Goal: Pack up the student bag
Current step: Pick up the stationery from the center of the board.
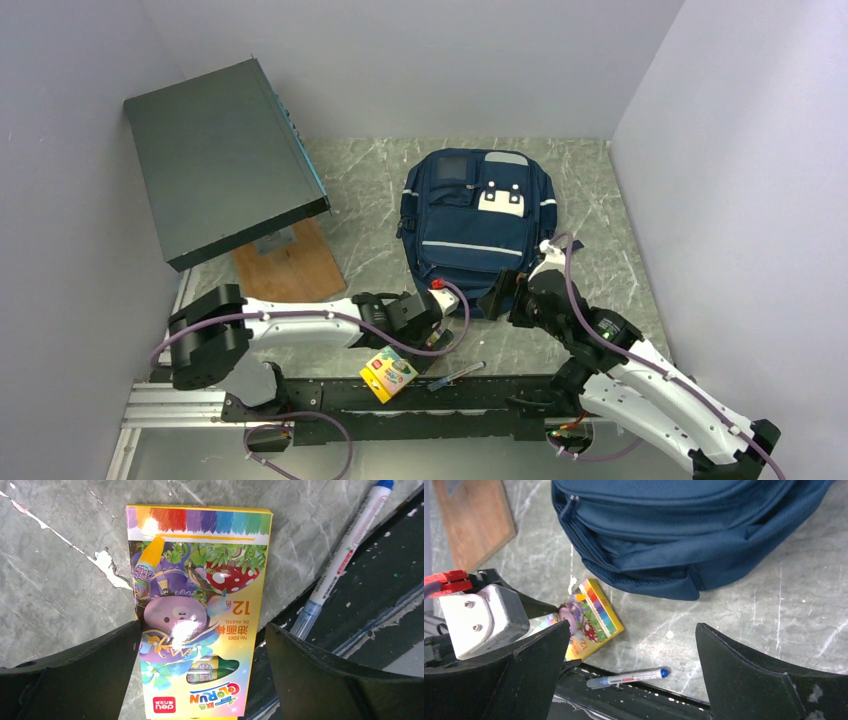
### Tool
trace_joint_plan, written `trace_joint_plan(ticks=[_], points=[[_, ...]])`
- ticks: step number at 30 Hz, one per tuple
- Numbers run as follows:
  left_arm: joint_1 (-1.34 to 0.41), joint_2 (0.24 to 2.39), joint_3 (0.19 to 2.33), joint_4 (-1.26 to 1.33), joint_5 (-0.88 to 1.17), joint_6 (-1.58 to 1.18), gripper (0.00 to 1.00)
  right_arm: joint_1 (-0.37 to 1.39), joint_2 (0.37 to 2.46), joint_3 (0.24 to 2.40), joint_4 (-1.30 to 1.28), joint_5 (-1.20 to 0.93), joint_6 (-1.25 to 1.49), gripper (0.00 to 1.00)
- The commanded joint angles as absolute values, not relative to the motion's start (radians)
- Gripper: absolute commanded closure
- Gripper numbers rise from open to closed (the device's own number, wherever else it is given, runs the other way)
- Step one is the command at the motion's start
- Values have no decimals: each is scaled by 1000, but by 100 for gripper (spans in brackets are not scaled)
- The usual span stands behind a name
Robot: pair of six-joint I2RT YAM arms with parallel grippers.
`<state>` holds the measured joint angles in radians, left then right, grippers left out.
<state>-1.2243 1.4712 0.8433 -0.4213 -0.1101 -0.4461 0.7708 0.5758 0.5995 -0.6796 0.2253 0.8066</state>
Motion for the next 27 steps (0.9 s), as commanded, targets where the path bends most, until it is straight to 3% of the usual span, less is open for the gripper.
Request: trace_joint_plan(ticks=[1, 21, 27], points=[[-1251, 1526, 906, -472, -161, -439, 0, 769, 566, 586, -667, 204, 822, 1], [-1275, 1652, 1007, -619, -285, -454, 0, 770, 594, 564, -614, 161, 806, 1], [-1273, 1664, 989, -595, -254, -452, 0, 770, 641, 518, -543, 63, 838, 1]])
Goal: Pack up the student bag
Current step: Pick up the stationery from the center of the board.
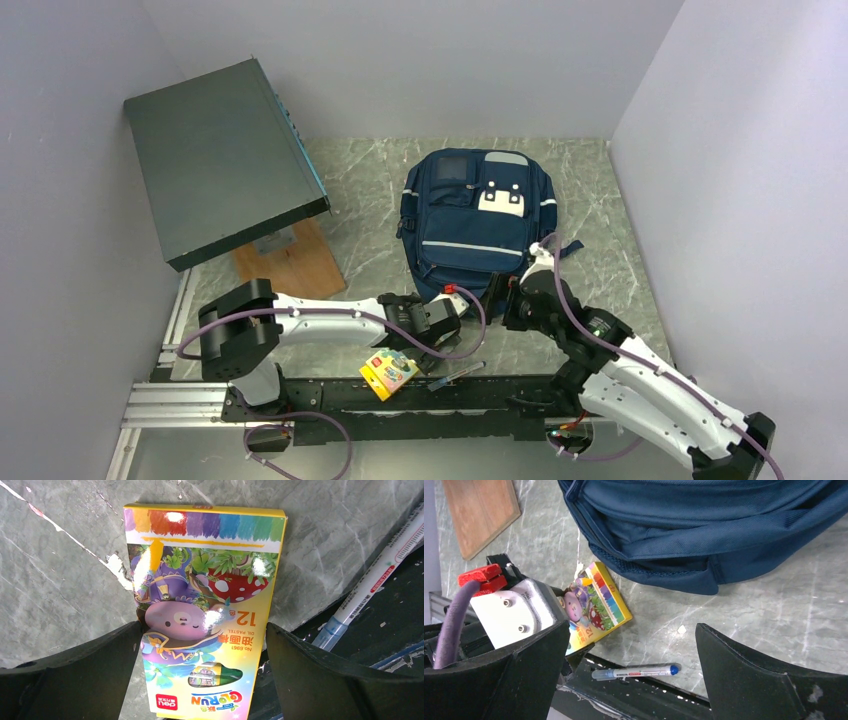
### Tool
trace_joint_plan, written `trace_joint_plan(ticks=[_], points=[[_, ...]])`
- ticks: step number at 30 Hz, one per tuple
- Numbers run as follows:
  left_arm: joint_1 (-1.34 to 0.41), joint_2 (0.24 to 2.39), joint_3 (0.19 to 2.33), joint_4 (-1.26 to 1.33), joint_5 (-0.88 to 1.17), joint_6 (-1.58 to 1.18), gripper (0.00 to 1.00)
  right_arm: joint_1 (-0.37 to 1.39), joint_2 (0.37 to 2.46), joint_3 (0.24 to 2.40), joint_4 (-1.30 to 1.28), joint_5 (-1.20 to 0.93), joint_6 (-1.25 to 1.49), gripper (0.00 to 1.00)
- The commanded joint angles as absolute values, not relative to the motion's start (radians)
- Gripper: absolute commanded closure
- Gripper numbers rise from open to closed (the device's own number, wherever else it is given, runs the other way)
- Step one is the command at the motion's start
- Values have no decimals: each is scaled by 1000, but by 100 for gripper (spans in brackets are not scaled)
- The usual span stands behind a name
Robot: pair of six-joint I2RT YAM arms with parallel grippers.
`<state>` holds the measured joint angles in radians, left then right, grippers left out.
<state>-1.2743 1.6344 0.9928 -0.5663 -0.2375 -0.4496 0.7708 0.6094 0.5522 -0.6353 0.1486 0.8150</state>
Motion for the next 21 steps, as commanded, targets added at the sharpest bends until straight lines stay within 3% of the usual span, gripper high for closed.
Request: trace_joint_plan(ticks=[1, 9, 15, 21], points=[[-1273, 1662, 985, -591, -250, -452, 1, 770, 662, 503, -522, 26, 844, 1], [-1236, 1562, 883, -487, -149, -460, 6, 776, 717, 243, -64, -270, 1062, 8], [-1172, 1458, 778, -371, -14, -460, 9, 802, 808, 168, 179, -268, 1200, 13], [-1148, 1432, 747, -343, 25, -453, 11, 864, 942, 164, 261, -144, 1362, 15]])
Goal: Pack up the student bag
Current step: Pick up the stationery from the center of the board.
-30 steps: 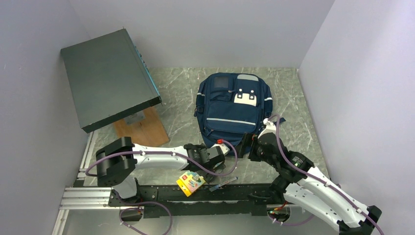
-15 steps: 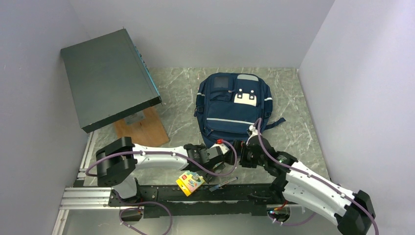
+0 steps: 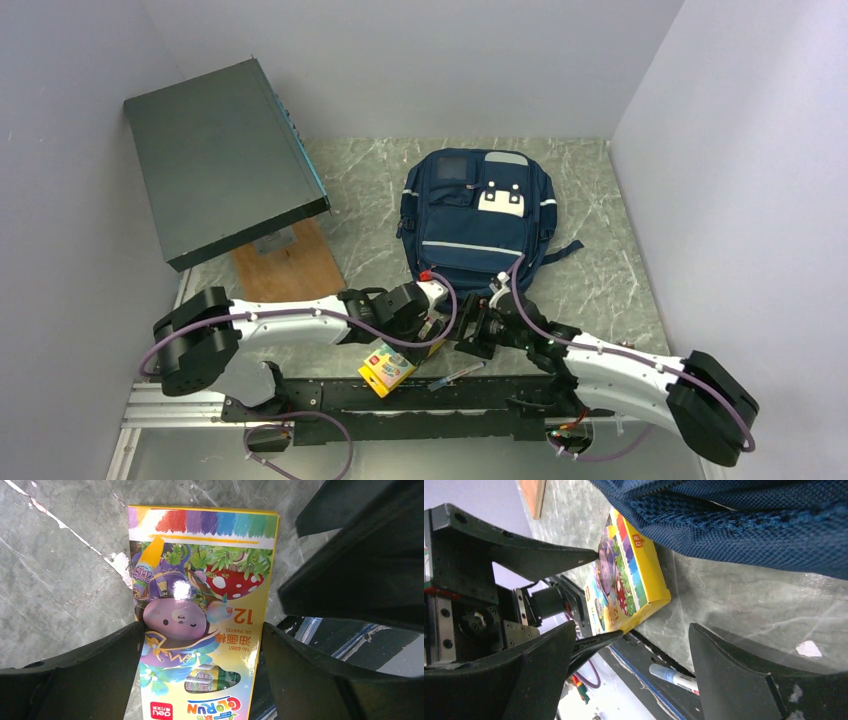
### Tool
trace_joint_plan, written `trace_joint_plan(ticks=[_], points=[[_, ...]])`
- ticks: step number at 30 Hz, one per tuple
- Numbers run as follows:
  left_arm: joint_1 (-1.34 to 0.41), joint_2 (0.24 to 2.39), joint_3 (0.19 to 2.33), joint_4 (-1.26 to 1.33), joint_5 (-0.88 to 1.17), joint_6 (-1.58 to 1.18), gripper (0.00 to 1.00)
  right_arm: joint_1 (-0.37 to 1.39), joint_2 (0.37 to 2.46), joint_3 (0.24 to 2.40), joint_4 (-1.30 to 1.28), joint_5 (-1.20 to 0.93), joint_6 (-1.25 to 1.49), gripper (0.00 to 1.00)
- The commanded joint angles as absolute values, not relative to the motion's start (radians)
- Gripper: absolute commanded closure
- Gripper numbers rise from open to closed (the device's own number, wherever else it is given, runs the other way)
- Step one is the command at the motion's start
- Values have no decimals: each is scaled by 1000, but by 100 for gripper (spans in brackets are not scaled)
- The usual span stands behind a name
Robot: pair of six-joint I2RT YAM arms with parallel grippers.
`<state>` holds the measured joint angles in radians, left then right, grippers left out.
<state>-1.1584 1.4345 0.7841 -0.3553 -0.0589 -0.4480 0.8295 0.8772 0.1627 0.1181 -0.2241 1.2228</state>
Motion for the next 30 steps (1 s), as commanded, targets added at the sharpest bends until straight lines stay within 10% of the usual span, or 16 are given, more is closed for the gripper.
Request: trace_joint_plan(ticks=[1, 7, 30], points=[[-1146, 1430, 742, -339, 28, -455, 11, 871, 963, 166, 273, -129, 1381, 16], [-1135, 1405, 717, -309, 58, -463, 11, 912, 1098, 164, 417, -93, 1516, 52], [-915, 958, 870, -517, 113, -383, 0, 851, 944, 464, 87, -264, 967, 98]])
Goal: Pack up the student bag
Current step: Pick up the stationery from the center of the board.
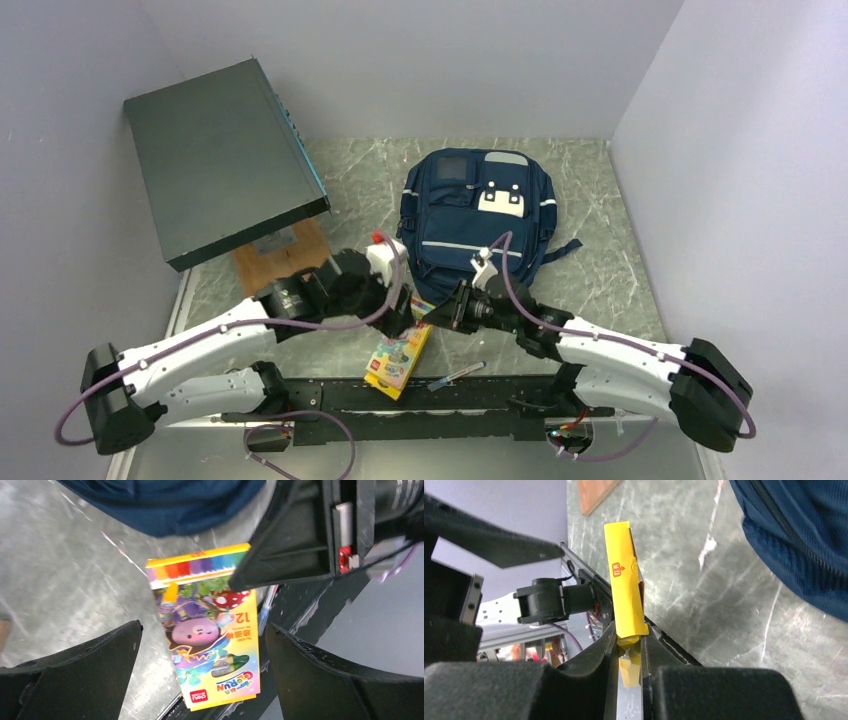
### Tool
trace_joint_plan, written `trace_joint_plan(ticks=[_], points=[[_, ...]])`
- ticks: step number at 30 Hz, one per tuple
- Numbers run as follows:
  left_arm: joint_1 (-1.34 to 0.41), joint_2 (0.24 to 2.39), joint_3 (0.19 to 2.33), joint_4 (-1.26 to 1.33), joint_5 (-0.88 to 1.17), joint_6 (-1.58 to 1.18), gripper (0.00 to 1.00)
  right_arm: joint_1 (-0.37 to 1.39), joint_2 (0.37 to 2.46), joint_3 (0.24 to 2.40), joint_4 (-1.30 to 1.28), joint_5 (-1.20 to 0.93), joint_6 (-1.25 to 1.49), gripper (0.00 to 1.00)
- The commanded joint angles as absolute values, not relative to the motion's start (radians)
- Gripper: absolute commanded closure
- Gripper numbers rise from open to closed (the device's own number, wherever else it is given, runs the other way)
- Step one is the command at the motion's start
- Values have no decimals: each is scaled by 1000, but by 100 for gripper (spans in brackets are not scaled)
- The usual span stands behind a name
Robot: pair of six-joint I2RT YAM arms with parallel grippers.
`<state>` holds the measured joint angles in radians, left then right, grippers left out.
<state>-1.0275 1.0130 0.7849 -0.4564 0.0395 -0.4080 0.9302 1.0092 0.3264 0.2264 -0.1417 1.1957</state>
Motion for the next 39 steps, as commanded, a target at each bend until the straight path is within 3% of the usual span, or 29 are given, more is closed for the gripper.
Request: trace_joint_plan(ticks=[1, 8, 12, 15, 19, 25, 31, 35, 39], points=[[-878, 940, 883, -522, 153, -378, 0, 812, 935, 495, 47, -314, 921, 99], [-589, 885, 892, -443, 560, -410, 0, 591, 965, 687, -134, -718, 647, 99], [-452, 904, 750, -104, 969, -613, 0, 540, 973, 722, -131, -897, 606, 99], [-440, 932, 644, 220, 1125, -795, 0, 519, 963, 712, -39, -1023, 652, 99], [-447, 944, 550, 506, 1170, -962, 3, 513, 944, 715, 8, -1057, 690, 98], [-551, 1004, 503, 799, 1172, -1117, 15, 511, 951, 731, 60, -1072, 723, 98], [-591, 1056, 523, 829, 1161, -1125, 46, 511, 968, 754, 66, -1073, 727, 98], [-591, 1048, 560, 720, 1152, -1042, 55, 511, 959, 768, 47, -1046, 730, 97], [-591, 1033, 634, 529, 1136, -924, 67, 512, 949, 800, -66, -991, 683, 85]])
